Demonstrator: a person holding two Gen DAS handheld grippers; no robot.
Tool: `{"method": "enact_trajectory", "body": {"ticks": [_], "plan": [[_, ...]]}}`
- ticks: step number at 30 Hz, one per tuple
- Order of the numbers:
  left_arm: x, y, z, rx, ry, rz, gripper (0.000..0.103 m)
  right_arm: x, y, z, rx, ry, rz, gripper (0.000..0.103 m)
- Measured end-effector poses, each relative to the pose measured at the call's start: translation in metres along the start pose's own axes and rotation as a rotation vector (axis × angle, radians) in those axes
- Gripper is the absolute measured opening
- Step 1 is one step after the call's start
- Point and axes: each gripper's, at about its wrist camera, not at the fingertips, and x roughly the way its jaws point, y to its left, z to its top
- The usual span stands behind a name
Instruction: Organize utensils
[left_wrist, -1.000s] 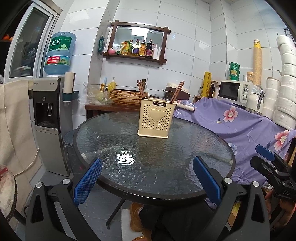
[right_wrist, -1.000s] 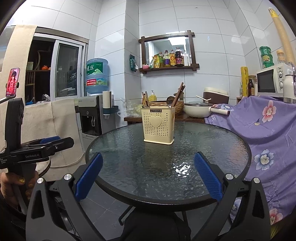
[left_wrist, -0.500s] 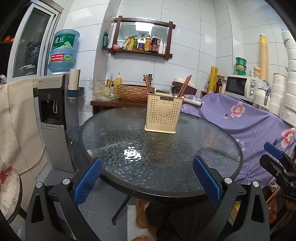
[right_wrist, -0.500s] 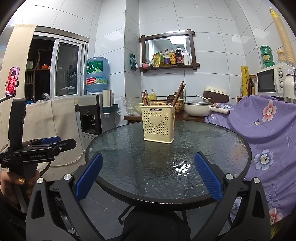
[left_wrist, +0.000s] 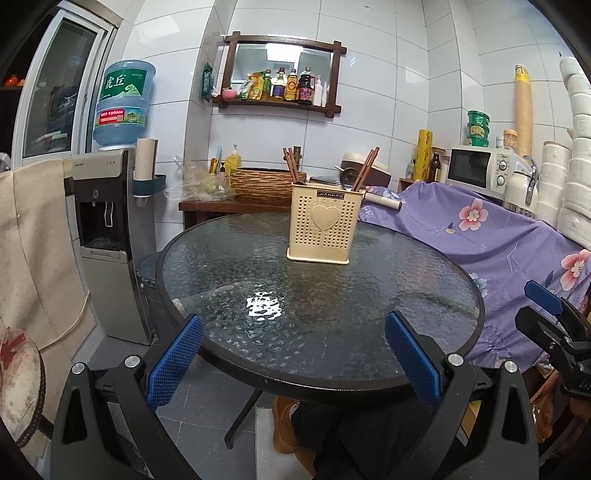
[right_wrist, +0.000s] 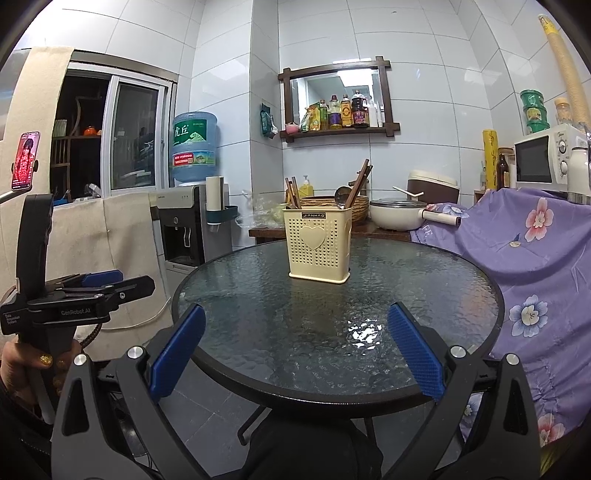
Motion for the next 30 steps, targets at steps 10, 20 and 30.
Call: {"method": "enact_trajectory", "body": {"ticks": [10, 20, 30], "plan": [[0.0007, -0.0012, 0.0003, 0.008, 0.008, 0.033, 0.097, 0.0006, 0.0000, -0.0002, 0.002, 0.002, 0.002, 0.097], [-0.0004, -0.0023, -0.0003, 0.009, 0.006, 0.037, 0.097, 0.0014, 0.0009, -0.0010, 0.003, 0.005, 0.004, 0.097], [-0.0002, -0.0030, -0.0003, 0.016, 0.007, 0.042, 0.097, 0.0023, 0.0020, -0.0045, 0.004, 0.010, 0.009, 0.097]]}}
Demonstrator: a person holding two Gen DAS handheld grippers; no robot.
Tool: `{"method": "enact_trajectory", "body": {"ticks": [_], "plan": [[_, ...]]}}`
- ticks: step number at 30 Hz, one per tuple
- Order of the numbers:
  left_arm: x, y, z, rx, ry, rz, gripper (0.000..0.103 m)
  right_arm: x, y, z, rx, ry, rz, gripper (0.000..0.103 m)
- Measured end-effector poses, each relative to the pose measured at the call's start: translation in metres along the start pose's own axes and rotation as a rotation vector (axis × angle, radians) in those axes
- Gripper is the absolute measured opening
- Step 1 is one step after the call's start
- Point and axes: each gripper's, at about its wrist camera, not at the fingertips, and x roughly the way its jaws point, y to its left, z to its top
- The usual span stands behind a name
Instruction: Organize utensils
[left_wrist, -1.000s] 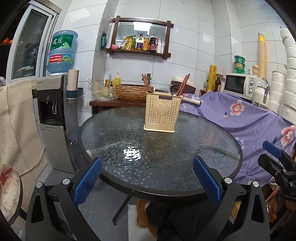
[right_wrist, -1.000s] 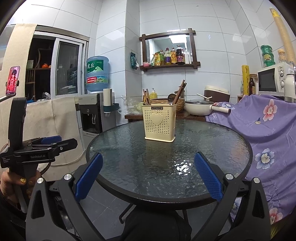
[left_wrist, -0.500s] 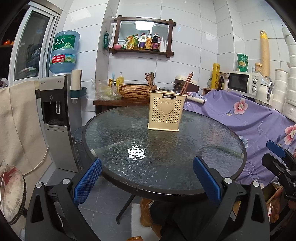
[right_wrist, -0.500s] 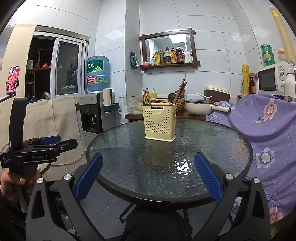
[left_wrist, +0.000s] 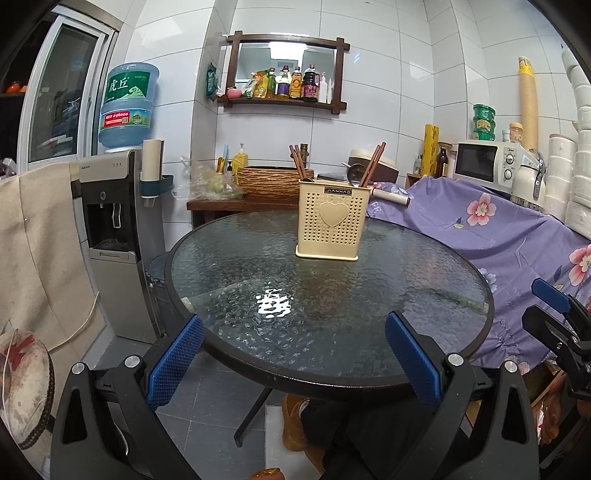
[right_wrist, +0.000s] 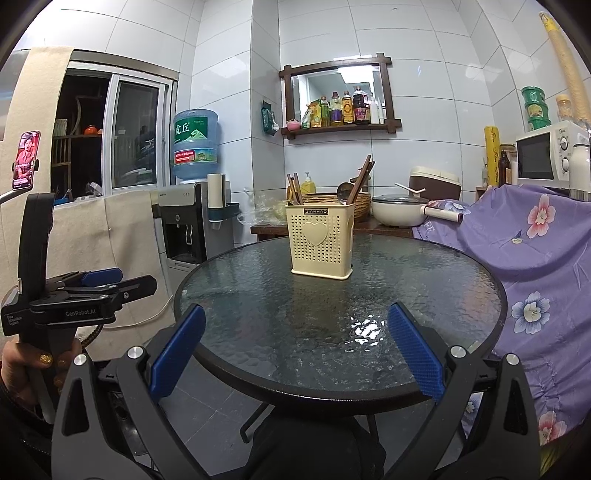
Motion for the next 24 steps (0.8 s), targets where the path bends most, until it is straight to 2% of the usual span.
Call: {"method": "enact_trajectory", "body": {"ticks": [24], "plan": [[0.0004, -0.0012, -0.0015, 0.005, 0.000, -0.003, 0.097, 0.0001, 0.0002, -0.0008, -0.001, 0.003, 0.000, 0.097]]}}
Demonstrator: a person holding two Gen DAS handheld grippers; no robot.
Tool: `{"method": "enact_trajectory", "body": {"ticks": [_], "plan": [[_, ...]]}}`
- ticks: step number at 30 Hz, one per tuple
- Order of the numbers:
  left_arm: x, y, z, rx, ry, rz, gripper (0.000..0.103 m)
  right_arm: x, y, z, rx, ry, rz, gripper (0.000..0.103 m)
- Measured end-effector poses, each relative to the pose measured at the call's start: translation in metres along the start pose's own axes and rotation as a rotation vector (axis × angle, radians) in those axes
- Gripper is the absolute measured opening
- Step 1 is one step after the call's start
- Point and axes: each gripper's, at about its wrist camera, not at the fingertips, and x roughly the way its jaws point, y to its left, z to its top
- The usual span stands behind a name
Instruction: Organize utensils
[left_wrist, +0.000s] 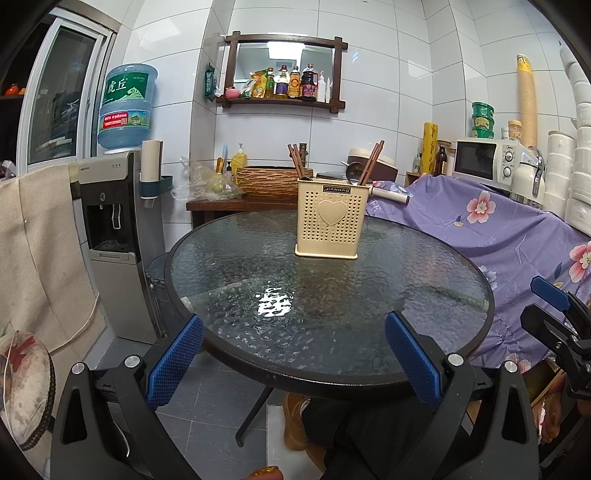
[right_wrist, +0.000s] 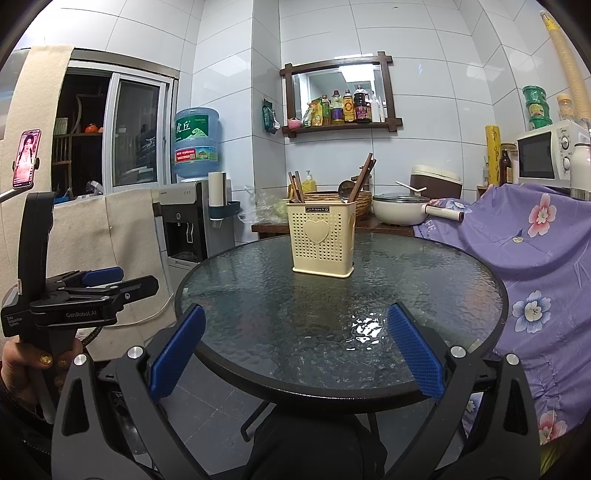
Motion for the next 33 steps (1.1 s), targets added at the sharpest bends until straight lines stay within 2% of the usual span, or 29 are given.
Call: {"method": "enact_trajectory", "body": {"ticks": [33], "plan": [[-0.0033, 0.0045, 0.0012, 0.015, -0.011, -0.014, 0.097, 0.0000, 0.0022, -0.0005, -0.002, 0.006, 0.009, 0.097]]}}
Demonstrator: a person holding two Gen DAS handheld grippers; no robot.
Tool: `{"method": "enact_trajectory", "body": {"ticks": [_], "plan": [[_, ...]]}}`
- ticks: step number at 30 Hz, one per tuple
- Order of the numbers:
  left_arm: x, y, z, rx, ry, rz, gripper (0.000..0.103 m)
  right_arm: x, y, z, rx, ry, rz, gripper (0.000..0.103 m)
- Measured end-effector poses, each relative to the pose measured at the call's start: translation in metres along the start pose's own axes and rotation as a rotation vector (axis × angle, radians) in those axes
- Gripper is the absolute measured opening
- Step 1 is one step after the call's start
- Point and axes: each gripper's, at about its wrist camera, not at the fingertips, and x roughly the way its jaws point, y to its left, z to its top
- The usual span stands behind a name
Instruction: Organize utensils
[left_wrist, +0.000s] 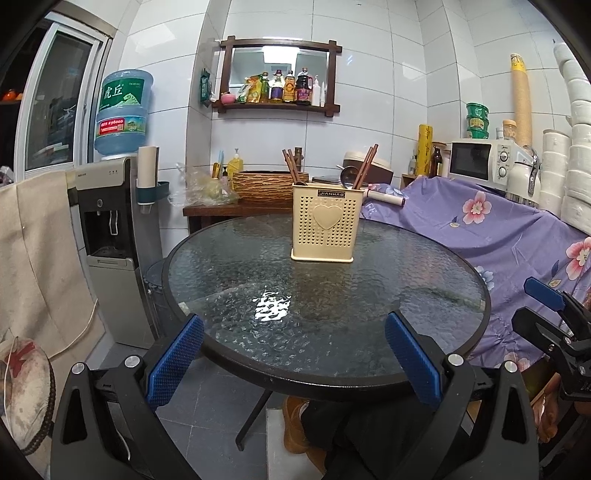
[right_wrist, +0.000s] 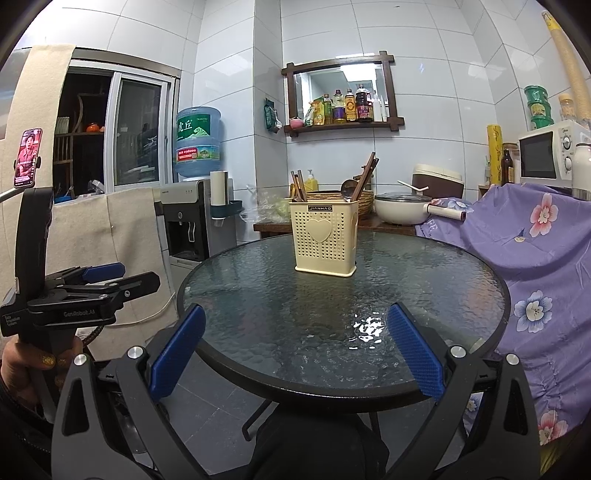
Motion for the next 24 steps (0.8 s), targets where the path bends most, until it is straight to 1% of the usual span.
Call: {"method": "enact_trajectory", "body": {"ticks": [24], "plan": [[0.0005, -0.0004, -0.0012, 0.001, 0.002, 0.009, 0.097, 0.0001, -0.0005, -0.0001, 0.002, 0.004, 0.003, 0.097]]}}
